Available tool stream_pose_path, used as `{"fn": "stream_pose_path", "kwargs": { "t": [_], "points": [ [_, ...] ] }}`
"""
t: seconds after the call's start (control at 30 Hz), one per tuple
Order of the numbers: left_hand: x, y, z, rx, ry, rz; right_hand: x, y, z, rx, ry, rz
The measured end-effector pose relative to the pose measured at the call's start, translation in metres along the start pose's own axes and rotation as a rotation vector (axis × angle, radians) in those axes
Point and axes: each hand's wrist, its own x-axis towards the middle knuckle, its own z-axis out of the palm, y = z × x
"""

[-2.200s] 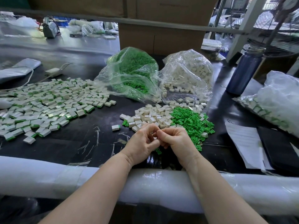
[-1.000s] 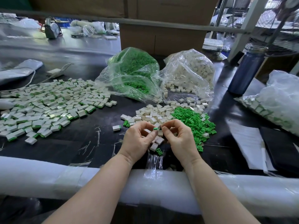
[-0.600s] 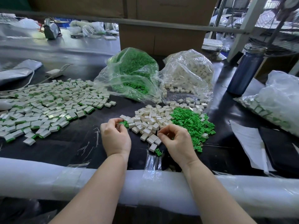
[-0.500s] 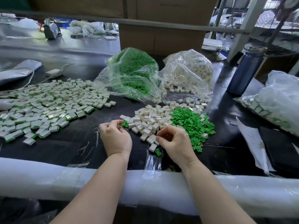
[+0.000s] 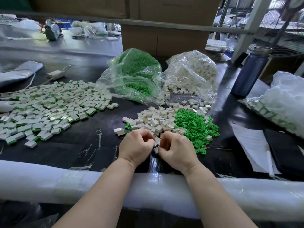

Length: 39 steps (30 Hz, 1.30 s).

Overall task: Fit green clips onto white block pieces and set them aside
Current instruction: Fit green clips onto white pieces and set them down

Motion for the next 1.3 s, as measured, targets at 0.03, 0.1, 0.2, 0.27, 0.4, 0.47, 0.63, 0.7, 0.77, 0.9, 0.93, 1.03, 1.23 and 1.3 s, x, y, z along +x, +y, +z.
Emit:
{"fn": "stream_pose_path", "kwargs": {
  "t": [0.03, 0.1, 0.2, 0.27, 0.4, 0.47, 0.63, 0.7, 0.77, 0.9, 0.93, 1.03, 1.23, 1.3],
  "points": [
    [0.0, 0.0008, 0.0001, 0.023, -0.038, -0.006, 0.0, 0.0, -0.0002, -0.011, -0.016, 0.004],
    [0.0001, 0.0012, -0.0003, 0.068, -0.095, -0.005, -0.0006, 0.0001, -0.0005, -0.029, -0.048, 0.007],
    [-0.0003, 0.0015, 0.0004, 0.155, -0.146, 0.006, -0.0013, -0.0009, -0.0009, -0.038, -0.072, 0.007],
    [-0.0005, 0.0006, 0.0013, 0.177, -0.139, 0.021, -0.0016, -0.0011, -0.0014, -0.03, -0.063, 0.001],
    [-0.0005, -0.0004, 0.002, 0.165, -0.13, 0.036, -0.0018, -0.0006, -0.0022, 0.019, -0.017, -0.002],
    [-0.0001, -0.0013, 0.0022, 0.156, -0.128, 0.044, -0.0015, -0.0006, -0.0017, 0.029, -0.005, 0.008],
    [-0.0007, -0.0012, 0.0025, 0.152, -0.127, 0.057, 0.0008, 0.0018, -0.0023, 0.024, 0.051, 0.035],
    [-0.0011, -0.0005, 0.0025, 0.161, -0.129, 0.06, 0.0014, 0.0032, -0.0025, -0.005, 0.069, 0.059],
    [-0.0016, 0.0, 0.0022, 0.165, -0.133, 0.063, 0.0019, 0.0041, -0.0018, -0.038, 0.07, 0.066],
    [-0.002, 0.0005, 0.003, 0.153, -0.131, 0.076, 0.0022, 0.0053, -0.0007, -0.106, 0.058, 0.047],
    [-0.0024, 0.0008, 0.0032, 0.146, -0.137, 0.084, 0.0019, 0.0054, -0.0004, -0.102, 0.061, 0.04],
    [-0.0026, 0.0009, 0.0044, 0.117, -0.164, 0.128, 0.002, 0.0059, 0.001, -0.036, 0.075, 0.017],
    [-0.0011, -0.0011, 0.0023, -0.26, -0.13, 0.159, 0.0047, 0.0072, -0.0047, 0.417, 0.204, 0.091],
    [0.0009, -0.0021, 0.0021, -0.331, -0.13, 0.152, 0.0048, 0.0058, -0.0064, 0.516, 0.199, 0.101]
  ]
}}
